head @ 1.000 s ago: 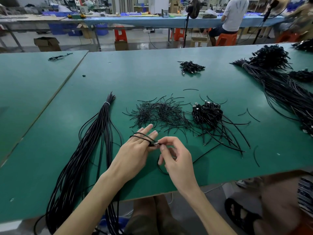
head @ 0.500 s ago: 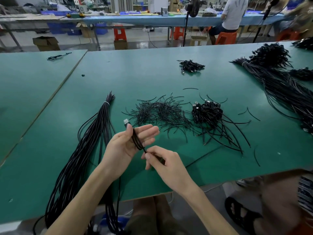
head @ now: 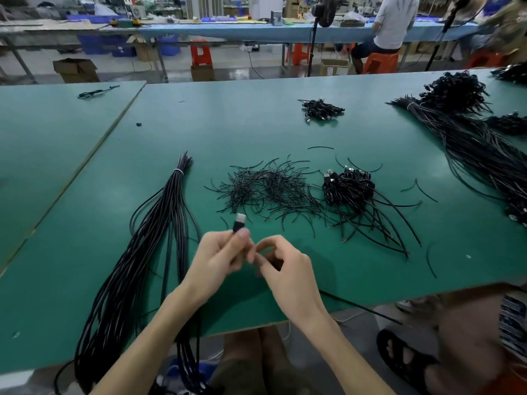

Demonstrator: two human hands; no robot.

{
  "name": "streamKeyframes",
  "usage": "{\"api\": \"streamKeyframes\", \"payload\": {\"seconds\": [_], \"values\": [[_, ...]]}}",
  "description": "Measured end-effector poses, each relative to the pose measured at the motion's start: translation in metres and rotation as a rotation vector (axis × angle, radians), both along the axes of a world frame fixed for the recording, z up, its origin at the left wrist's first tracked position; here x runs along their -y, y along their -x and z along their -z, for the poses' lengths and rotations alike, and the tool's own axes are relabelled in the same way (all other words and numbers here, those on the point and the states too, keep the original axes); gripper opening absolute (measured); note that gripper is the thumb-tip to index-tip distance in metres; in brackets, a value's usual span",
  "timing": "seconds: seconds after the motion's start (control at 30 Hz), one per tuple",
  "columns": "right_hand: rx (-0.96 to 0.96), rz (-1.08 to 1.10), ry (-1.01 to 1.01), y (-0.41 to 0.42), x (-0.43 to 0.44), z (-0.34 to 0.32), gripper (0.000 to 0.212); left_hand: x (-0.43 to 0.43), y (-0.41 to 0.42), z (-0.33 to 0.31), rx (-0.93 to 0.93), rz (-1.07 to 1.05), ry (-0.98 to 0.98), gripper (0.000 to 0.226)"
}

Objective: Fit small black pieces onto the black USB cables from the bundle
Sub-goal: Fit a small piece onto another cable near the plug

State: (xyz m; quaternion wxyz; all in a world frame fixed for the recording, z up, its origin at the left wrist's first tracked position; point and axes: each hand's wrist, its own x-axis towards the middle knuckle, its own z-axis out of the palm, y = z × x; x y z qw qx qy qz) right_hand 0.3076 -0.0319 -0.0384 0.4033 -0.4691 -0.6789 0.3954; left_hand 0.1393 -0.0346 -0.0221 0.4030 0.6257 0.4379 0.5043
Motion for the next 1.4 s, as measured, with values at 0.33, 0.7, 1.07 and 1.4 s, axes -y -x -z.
{"api": "streamKeyframes", "payload": {"seconds": [0.33, 0.7, 1.07, 1.4], "values": [[-0.236, 0.181, 0.045, -0.011, -0.008, 0.0, 0.018, 0.002, -0.013, 0.004, -1.078, -0.118, -0.574, 0.016], [-0.128, 0.062, -0.139, -0.005, 0.002, -0.003, 0.016, -0.004, -0.006, 0.003, -0.715, -0.2, -0.173, 0.032], [-0.127, -0.115, 0.015, -0.001, -0.003, -0.002, 0.016, -0.004, 0.004, 0.002, 0.217, 0.109, 0.211, 0.044], [-0.139, -0.196, 0.088, -0.001, -0.001, -0.001, 0.026, -0.007, 0.01, -0.008, 0.626, 0.092, 0.344, 0.043]]}}
